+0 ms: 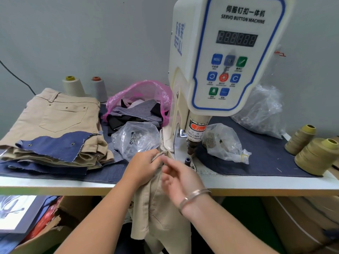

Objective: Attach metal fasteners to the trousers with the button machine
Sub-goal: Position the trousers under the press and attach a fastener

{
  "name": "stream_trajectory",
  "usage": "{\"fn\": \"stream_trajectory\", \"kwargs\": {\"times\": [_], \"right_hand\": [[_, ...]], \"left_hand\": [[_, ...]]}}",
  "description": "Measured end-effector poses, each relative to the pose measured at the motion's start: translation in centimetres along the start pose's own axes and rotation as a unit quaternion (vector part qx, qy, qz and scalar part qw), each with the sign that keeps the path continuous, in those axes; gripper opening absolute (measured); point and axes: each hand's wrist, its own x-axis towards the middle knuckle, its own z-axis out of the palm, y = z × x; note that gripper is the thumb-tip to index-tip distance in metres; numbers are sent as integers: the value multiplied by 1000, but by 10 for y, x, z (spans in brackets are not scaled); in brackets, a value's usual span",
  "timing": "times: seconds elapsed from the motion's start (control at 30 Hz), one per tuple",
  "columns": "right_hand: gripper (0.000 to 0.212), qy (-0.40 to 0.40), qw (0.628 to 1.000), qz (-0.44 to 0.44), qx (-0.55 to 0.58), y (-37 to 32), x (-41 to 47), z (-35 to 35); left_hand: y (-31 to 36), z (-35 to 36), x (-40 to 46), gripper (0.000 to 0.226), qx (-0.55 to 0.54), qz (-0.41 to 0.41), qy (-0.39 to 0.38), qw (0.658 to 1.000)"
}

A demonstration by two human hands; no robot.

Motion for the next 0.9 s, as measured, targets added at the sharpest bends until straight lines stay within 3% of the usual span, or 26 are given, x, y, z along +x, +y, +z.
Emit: {"fn": "stream_trajectory", "kwargs": {"times": [0.07,0.1,0.13,0.2,0.27,0.33,0.4,0.63,0.77,0.9], "right_hand": [[15,-22,966,-106,-236,2,20,25],[17,-21,915,-166,-367,0,33,37],[20,-15,845,-225,-485,-2,48,49],[25,2,690,-299,-659,-8,78,71],[26,16,544,-268,-795,-12,108,87],[30,15,456,-158,-876,-12,132,97],[39,10,427,-104,-898,-9,145,102],[41,16,369,-176,-912,-5,160,104],[35,-5,308,-203,-929,4,166,106],[35,4,308,-235,-922,7,170,105]], "left_hand": [[2,-2,-2,26,18,2,-22,1000],[2,-2,-4,19,8,-9,-18,1000],[2,-3,-4,10,-9,-20,-7,1000],[-1,-3,-1,21,5,-48,-7,999],[-7,0,3,29,59,-57,-49,995],[-8,2,6,34,99,-59,-82,990],[-9,2,9,32,87,-52,-74,992],[-13,3,13,21,-35,-113,-55,991],[-16,6,11,40,-59,-187,-78,977],[-22,7,6,63,-102,-208,-44,972]]}}
